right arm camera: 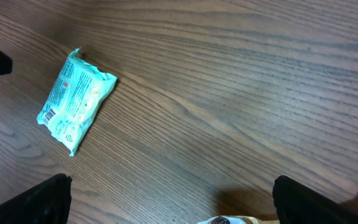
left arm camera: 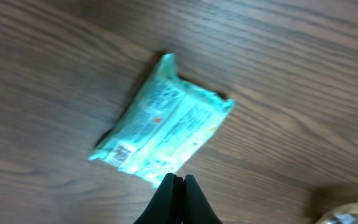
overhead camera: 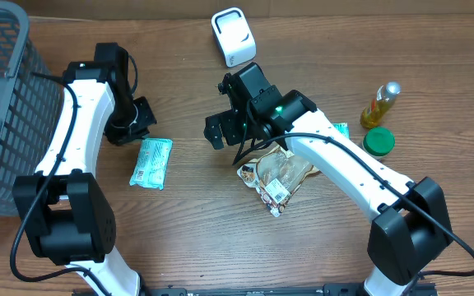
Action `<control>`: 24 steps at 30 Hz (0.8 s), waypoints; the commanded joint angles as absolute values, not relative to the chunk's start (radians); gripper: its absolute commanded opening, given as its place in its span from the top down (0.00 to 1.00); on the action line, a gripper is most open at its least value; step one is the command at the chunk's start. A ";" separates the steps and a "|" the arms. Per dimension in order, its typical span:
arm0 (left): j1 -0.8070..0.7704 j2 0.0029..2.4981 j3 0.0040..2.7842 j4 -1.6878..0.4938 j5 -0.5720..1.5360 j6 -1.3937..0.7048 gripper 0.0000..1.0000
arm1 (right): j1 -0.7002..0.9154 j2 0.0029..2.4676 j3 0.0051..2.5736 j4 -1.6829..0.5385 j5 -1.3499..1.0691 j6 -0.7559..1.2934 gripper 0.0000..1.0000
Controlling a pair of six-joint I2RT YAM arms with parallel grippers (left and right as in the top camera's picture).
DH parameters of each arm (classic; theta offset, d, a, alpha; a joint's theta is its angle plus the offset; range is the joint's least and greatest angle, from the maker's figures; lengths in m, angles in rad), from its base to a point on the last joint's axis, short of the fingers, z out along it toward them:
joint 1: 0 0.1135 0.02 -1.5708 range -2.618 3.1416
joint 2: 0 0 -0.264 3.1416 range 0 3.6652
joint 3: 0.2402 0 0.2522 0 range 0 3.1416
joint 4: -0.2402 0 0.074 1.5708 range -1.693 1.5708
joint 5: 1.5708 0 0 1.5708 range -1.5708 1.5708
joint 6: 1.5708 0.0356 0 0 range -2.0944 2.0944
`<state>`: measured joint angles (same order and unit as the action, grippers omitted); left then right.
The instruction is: Scan the item barcode
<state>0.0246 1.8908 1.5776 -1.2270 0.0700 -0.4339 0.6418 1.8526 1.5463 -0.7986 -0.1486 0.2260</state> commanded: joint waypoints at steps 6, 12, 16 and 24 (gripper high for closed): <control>0.019 1.883 1.577 -1.271 -0.080 -0.422 0.96 | 0.638 1.843 1.544 -0.834 -0.135 0.326 0.00; 0.022 1.883 1.547 -1.269 -0.168 -0.430 0.96 | 0.638 1.843 1.542 -0.886 -0.096 0.346 0.00; 0.024 1.884 1.496 -1.223 -0.191 -0.430 0.96 | 0.638 1.843 1.542 -0.912 -0.013 0.384 0.00; 0.024 1.885 1.321 -1.078 -0.190 -0.429 0.96 | 0.638 1.844 1.505 -0.891 -0.028 0.402 0.00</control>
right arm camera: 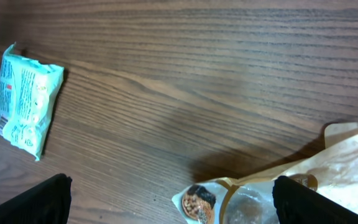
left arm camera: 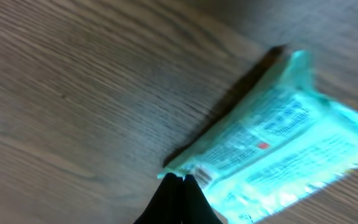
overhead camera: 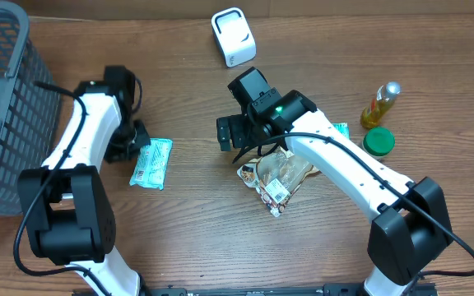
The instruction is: Scan the item barcode
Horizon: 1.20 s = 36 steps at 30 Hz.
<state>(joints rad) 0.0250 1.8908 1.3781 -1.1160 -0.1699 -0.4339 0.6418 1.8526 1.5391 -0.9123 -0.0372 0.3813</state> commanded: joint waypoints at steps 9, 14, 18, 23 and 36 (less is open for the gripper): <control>-0.012 1.885 1.234 -1.012 0.058 -0.379 0.96 | 0.638 1.844 1.372 -0.759 -0.077 0.450 0.00; -0.064 1.885 1.234 -1.007 0.116 -0.380 0.96 | 0.638 1.844 1.360 -0.741 -0.100 0.450 0.00; -0.131 1.885 1.234 -0.982 0.141 -0.380 0.96 | 0.638 1.844 1.360 -0.742 -0.099 0.449 0.00; -0.203 1.885 1.248 -0.962 0.162 -0.334 0.96 | 0.638 1.844 1.360 -0.741 -0.099 0.449 0.00; -0.054 1.885 1.565 -1.216 -0.050 -0.310 0.96 | 0.638 1.844 1.360 -0.735 -0.099 0.449 0.00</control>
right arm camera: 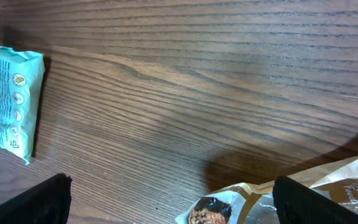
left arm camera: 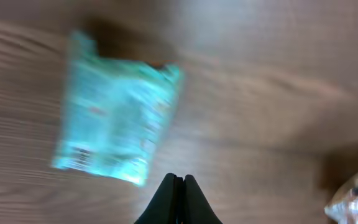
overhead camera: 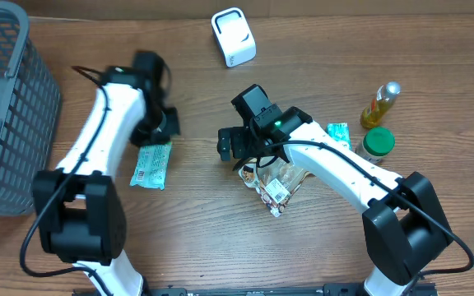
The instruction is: Scan the item barcode
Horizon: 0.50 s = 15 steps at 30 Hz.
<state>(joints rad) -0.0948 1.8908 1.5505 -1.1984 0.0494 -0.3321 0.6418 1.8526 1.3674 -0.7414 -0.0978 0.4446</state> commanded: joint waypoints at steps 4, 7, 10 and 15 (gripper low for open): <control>-0.004 1.890 1.507 -1.199 -0.144 -0.314 0.96 | 0.638 1.844 1.360 -0.733 -0.099 0.449 0.00; 0.021 1.891 1.444 -1.151 -0.146 -0.315 0.96 | 0.638 1.844 1.360 -0.731 -0.099 0.449 0.00; 0.041 1.891 1.357 -1.071 -0.149 -0.315 0.96 | 0.638 1.844 1.360 -0.725 -0.099 0.449 0.00; 0.042 1.891 1.201 -0.900 -0.100 -0.329 0.96 | 0.638 1.844 1.360 -0.720 -0.099 0.449 0.00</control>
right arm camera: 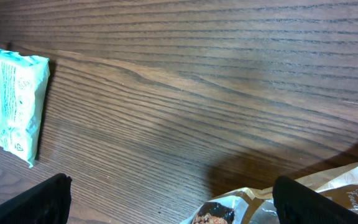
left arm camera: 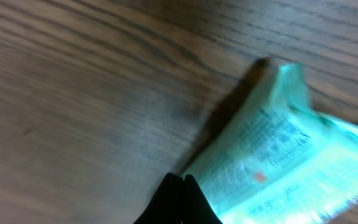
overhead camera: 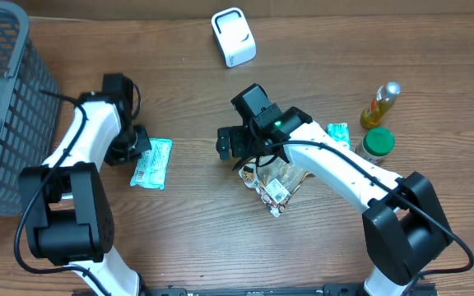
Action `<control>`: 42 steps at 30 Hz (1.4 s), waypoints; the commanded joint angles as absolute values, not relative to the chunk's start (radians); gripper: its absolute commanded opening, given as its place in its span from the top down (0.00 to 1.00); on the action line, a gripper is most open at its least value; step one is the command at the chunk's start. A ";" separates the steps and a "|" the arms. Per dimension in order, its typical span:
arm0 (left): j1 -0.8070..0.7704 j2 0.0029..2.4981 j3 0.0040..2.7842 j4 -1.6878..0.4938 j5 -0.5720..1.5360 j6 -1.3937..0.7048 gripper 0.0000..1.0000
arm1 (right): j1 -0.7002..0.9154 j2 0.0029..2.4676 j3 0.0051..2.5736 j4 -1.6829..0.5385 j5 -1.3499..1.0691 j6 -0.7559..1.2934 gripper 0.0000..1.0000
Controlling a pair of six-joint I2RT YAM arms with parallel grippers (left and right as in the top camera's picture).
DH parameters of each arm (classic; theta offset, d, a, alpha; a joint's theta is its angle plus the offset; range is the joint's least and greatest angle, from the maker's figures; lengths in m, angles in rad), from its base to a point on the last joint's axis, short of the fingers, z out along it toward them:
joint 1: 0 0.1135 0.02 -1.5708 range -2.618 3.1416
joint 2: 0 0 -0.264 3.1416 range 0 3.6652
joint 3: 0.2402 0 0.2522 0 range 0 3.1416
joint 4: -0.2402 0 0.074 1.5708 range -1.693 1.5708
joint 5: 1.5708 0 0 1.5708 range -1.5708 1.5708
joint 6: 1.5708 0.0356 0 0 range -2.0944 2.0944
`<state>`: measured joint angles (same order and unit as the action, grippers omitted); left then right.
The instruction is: Scan the item barcode
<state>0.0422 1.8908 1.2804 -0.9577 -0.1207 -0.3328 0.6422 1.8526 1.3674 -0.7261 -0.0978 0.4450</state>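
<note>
A teal wipes packet (overhead camera: 152,162) lies flat on the table; printed text and a red mark show on its face (left arm camera: 278,155). My left gripper (overhead camera: 137,143) is shut and empty, its tip (left arm camera: 180,178) at the packet's upper-left edge. My right gripper (overhead camera: 235,145) is open wide (right arm camera: 170,181) over bare wood, just left of a crumpled snack bag (overhead camera: 276,178), whose corner shows in the right wrist view (right arm camera: 229,210). The white scanner (overhead camera: 234,37) stands at the far edge of the table.
A grey mesh basket fills the left side. At the right are an oil bottle (overhead camera: 383,103), a green-lidded jar (overhead camera: 378,142) and a small teal packet (overhead camera: 338,130). The wipes packet also shows at the left of the right wrist view (right arm camera: 11,102).
My left gripper, still shut, has moved from behind the packet's far right corner to its upper-left edge. The packet lies where it was. The right arm has hardly moved.
My shut left gripper was behind the packet, then at its left edge, then behind its far right corner, and is now at the left edge again. The packet has stayed put. My open right gripper came a little nearer the snack bag.
</note>
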 commanded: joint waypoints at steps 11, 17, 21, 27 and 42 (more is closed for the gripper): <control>-0.024 1.891 1.147 -0.855 0.117 -0.280 0.96 | 0.636 1.844 1.360 -0.720 -0.099 0.449 0.00; -0.088 1.891 1.147 -0.805 0.123 -0.279 0.96 | 0.609 1.844 1.360 -0.731 -0.099 0.449 0.00; -0.106 1.891 1.150 -0.802 0.100 -0.280 0.96 | 0.585 1.844 1.360 -0.725 -0.100 0.449 0.00; -0.070 1.891 1.205 -0.815 0.048 -0.295 0.96 | 0.565 1.850 1.360 -0.653 -0.162 0.416 0.00; -0.002 1.901 1.328 -0.958 0.052 -0.354 0.96 | 0.579 1.977 1.360 -0.347 -0.294 0.336 0.00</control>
